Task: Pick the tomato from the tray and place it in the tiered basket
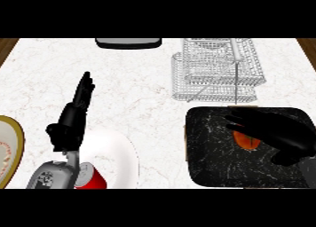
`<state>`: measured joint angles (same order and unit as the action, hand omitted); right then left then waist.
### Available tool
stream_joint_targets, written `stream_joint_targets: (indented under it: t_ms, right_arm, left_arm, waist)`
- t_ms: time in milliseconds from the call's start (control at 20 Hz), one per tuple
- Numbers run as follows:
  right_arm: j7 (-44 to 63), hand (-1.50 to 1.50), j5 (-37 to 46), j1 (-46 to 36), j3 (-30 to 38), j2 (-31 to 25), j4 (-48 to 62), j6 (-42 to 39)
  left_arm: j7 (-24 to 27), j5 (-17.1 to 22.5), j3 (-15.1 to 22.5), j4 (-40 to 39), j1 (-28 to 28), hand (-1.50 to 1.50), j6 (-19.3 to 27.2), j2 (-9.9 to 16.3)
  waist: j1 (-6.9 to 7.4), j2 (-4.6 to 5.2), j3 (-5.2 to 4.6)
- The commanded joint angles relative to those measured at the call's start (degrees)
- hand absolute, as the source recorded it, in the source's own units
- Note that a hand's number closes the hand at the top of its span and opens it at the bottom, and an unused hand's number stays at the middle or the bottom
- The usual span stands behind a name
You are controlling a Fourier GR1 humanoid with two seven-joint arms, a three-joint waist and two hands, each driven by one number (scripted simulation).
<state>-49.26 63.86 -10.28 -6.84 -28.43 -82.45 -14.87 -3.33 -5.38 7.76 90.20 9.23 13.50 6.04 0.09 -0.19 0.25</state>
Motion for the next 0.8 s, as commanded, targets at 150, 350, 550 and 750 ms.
stream_joint_targets:
  t_ms: [150,350,550,750]
  right_arm:
    - [1.61,1.50,0.40,-0.94,0.37,5.07,0.16,0.83]
    - [-3.78,1.50,1.99,-4.21,1.33,6.21,6.20,12.64]
    - [-4.79,1.50,1.97,0.58,2.10,7.58,4.18,17.01]
    - [23.32,1.50,14.34,-0.74,-0.24,14.23,4.14,6.59]
  left_arm:
    - [1.51,-0.21,0.01,1.79,-5.01,0.00,-1.95,-0.24]
    - [-2.19,-0.23,-0.96,1.23,-0.07,0.00,-1.56,-0.38]
    - [-1.07,0.19,-2.66,1.74,-1.21,0.00,-2.49,0.76]
    - [-0.41,-0.87,-1.00,0.44,-1.69,0.00,-1.22,-0.59]
  waist:
    - [0.06,0.16,-0.26]
    - [0.25,0.26,-0.22]
    - [0.00,0.17,-0.24]
    - [-0.18,-0.18,-0.60]
